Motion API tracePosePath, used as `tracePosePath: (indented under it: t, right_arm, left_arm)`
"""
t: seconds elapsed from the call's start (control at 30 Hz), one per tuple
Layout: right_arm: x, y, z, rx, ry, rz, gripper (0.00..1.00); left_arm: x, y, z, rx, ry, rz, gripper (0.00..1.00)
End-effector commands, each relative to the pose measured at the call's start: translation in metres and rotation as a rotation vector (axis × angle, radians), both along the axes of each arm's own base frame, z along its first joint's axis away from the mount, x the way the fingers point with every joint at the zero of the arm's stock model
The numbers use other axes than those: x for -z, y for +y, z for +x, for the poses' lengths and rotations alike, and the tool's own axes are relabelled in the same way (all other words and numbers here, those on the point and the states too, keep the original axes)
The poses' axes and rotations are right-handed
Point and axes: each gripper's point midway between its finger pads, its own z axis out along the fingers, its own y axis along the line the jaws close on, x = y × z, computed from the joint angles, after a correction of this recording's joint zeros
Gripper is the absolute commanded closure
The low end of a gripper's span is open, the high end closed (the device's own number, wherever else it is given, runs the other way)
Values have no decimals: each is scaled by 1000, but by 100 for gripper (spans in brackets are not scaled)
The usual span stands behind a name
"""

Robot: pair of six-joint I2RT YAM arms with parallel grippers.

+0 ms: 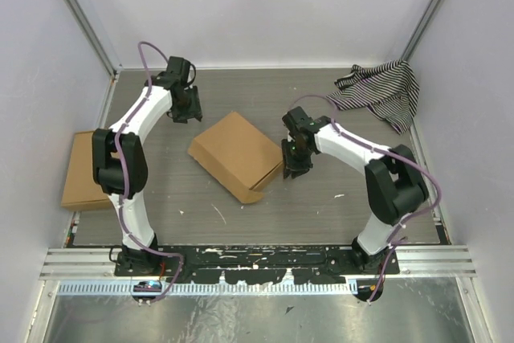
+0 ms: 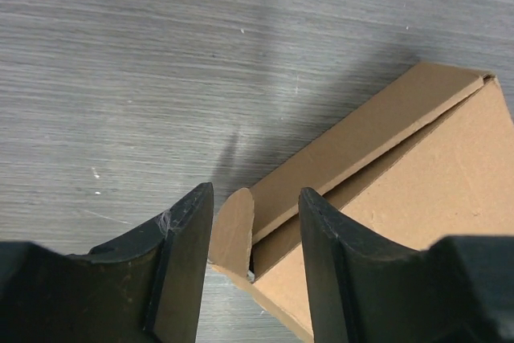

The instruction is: Fold the paper box

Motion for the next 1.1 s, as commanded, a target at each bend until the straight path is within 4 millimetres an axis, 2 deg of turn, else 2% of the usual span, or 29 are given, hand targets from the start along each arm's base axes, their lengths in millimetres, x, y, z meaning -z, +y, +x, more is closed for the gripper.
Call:
tracePosePath:
  t: [0.0,0.2,0.4,0.5,0.7,0.77,0.9,1.07]
  right_arm:
    - [7,12,12,-26,7,20,67]
    - [4,24,49,-33,-29,2,68]
    - [-11,14,107,77,-87,53,68]
    - [-21,6,138,112,-131,75,67]
    - [-31,-6,185,154,-179,115,67]
    - [-33,-11,194,176,-191,113,66]
    - [-47,-26,201,208,-249,65,65]
    - [-59,-38,199,210,-308,26,61]
  left_arm:
    - [19,-13,-4,28,46,-53,48]
    - [33,-19,-19,40,86,-95,50]
    - [35,-26,-30,54,102,-135,51]
    - [36,-30,-29,52,98,-157,51]
    - [26,-55,-16,85,82,-204,52]
    - [21,-56,-14,85,80,-192,52]
    - [9,-41,-10,48,65,-111,50]
    - [-2,-29,-28,26,81,-76,49]
